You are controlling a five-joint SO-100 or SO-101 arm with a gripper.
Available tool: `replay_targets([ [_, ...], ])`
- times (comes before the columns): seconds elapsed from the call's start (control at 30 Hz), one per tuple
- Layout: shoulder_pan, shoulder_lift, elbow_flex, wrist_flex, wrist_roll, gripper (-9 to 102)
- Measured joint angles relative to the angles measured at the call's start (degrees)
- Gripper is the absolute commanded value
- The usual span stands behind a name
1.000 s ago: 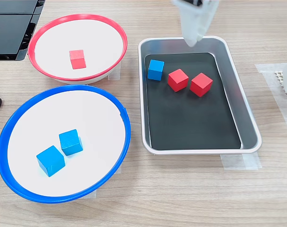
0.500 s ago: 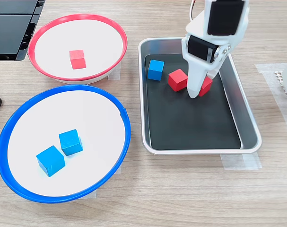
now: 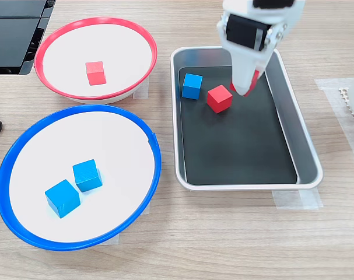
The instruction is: Move six blocks tray to matching dishes
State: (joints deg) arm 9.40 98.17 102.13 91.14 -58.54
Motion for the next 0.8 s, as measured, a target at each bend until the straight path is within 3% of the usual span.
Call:
replay_targets([
  [0.1, 0.2, -4.2, -15.3, -5.8, 7.4, 1],
  [0.17, 0.8, -8.1, -17.4, -9.2, 9.3, 1],
  [0.23, 3.5, -15.5, -18.3, -23.4, 10.6, 1],
  [0.3, 4.1, -21.9, -20.7, -31.7, 11.0, 2],
  [0.4, 6.1, -29.1, -24.9, -36.6, 11.0, 17],
  [0.5, 6.5, -29.9, -25.0, -37.6, 12.1, 21],
  [0.57, 6.2, -29.4, -25.0, -37.5, 12.5, 15],
  [0.63, 6.3, -26.6, -23.7, -33.7, 10.9, 3],
  [0.8, 6.3, -16.1, -18.4, -18.1, -0.9, 1],
])
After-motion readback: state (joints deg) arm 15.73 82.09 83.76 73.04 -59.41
